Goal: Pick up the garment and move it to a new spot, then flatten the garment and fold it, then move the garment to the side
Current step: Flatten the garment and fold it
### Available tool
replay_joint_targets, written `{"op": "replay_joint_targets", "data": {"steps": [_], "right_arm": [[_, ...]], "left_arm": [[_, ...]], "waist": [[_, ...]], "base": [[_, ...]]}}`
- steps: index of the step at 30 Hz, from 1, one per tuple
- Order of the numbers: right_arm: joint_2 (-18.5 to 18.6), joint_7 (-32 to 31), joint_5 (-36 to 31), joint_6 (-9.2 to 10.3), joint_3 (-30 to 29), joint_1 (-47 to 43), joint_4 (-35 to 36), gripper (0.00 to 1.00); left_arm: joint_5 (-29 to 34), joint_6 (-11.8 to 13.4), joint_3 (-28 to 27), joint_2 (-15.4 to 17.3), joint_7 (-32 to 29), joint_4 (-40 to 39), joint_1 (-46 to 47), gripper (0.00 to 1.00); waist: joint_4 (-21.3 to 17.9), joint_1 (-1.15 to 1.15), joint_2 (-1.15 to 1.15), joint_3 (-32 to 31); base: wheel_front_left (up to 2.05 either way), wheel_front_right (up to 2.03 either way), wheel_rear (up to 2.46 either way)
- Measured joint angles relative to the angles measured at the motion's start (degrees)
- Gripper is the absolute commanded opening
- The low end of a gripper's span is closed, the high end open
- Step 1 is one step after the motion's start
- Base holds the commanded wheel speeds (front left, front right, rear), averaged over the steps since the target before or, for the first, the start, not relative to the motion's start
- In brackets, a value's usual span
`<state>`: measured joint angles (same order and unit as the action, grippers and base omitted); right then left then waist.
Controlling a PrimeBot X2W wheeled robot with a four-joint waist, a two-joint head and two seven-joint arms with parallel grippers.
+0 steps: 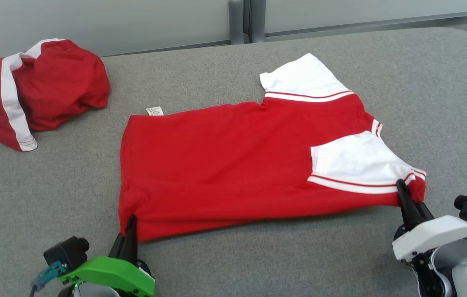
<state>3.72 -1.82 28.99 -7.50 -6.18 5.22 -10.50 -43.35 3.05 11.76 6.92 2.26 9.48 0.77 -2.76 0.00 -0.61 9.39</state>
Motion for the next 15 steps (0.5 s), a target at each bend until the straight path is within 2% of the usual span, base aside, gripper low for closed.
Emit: {"op": "replay_joint_targets", "data": {"steps": [11,12,13,14,15], "right_arm": [[-0.97,-1.37,-0.53,-0.04,-1.91,-7.5,2.27,0.0],[-0.98,-1.13,-0.41,-0.04,-1.78,-7.54,1.97,0.0],[-1.01,-0.74,-0.44,-0.04,-1.72,-7.54,1.54,0.2],[-1.03,-0.25,-0.69,-0.05,-1.67,-7.55,1.19,0.48],[-1.04,0.29,-1.0,-0.04,-1.64,-7.54,0.93,1.0]], "left_arm": [[-0.04,1.08,1.44,0.54,-1.67,1.91,-4.99,0.0],[0.11,1.27,1.45,0.74,-1.6,2.14,-5.0,0.04],[0.4,1.52,1.46,0.87,-1.33,2.34,-5.0,0.29],[0.66,1.54,1.49,0.99,-1.07,2.46,-5.0,0.44],[0.86,1.54,1.55,1.07,-0.64,2.56,-4.99,0.76]], "waist": [[-0.3,0.0,0.0,-0.71],[-0.37,0.0,0.0,-0.8],[-0.43,0.0,0.0,-0.91],[-0.51,0.0,0.0,-1.0],[-0.59,0.0,0.0,-1.07]], "base": [[0.0,0.0,0.0],[0.0,0.0,0.0],[0.0,0.0,0.0],[0.0,0.0,0.0],[0.0,0.0,0.0]]}}
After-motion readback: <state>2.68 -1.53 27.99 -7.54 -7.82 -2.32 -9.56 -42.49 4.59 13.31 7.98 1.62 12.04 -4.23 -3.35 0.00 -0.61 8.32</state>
